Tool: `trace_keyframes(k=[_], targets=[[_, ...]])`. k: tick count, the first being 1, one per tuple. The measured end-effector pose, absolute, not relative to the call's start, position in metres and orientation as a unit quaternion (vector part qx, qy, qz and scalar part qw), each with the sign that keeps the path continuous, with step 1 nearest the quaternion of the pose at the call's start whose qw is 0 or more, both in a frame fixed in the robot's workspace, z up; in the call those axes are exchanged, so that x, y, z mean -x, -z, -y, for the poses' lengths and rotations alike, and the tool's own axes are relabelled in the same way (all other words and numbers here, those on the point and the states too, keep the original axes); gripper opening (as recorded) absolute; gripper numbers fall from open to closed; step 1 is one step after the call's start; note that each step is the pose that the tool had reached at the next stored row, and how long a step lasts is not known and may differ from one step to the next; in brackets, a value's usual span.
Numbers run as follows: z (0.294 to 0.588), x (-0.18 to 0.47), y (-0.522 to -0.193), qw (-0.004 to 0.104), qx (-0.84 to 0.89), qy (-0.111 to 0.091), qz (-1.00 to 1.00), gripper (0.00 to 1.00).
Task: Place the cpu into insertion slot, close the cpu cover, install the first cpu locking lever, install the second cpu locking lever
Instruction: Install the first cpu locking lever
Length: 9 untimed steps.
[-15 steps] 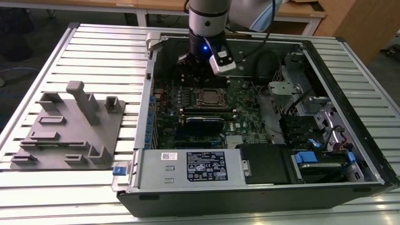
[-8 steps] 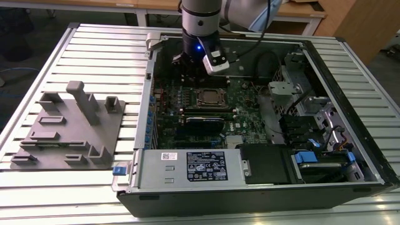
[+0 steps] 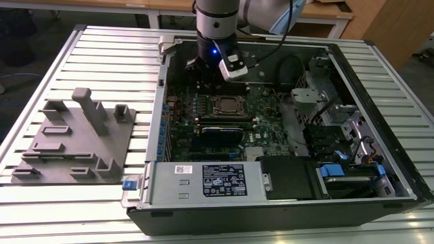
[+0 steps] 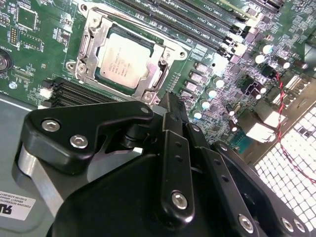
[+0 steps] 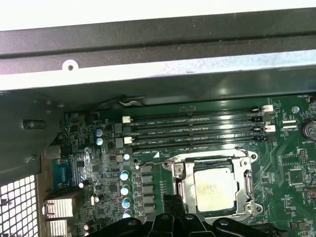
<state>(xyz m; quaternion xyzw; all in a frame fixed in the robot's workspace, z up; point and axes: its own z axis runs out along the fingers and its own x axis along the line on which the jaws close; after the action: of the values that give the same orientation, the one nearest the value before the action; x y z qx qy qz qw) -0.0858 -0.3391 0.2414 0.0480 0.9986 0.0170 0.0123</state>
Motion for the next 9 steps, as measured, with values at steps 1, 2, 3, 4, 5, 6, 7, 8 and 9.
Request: trace_keyframes(k=[1, 2, 3, 4, 5, 6, 7, 8, 9], targets=[[0.3391, 0.0858, -0.2415, 0.012, -0.048, -0.017, -0.999, 0.10], [0.3391, 0.0858, -0.2417, 0.012, -0.048, -0.017, -0.999, 0.10], [0.3391, 0.0858, -0.2420, 0.012, -0.048, -0.017, -0.999, 0.10], [0.3391, 0.0858, -0.2423, 0.012, -0.048, -0.017, -0.999, 0.10], [0.3391, 0.0858, -0.2424, 0.012, -0.048, -0.017, -0.999, 0.10], [0.3391, 0.0858, -0.2424, 0.012, -0.048, -0.017, -0.999, 0.10], [0.3391, 0.0858, -0.2424, 0.012, -0.048, -0.017, -0.999, 0.10], [0.3391, 0.0858, -0.2424, 0.012, -0.048, -0.017, -0.999, 0.10], [0.3391, 0.0858, -0.2429, 0.012, -0.048, -0.017, -0.999, 0.10]])
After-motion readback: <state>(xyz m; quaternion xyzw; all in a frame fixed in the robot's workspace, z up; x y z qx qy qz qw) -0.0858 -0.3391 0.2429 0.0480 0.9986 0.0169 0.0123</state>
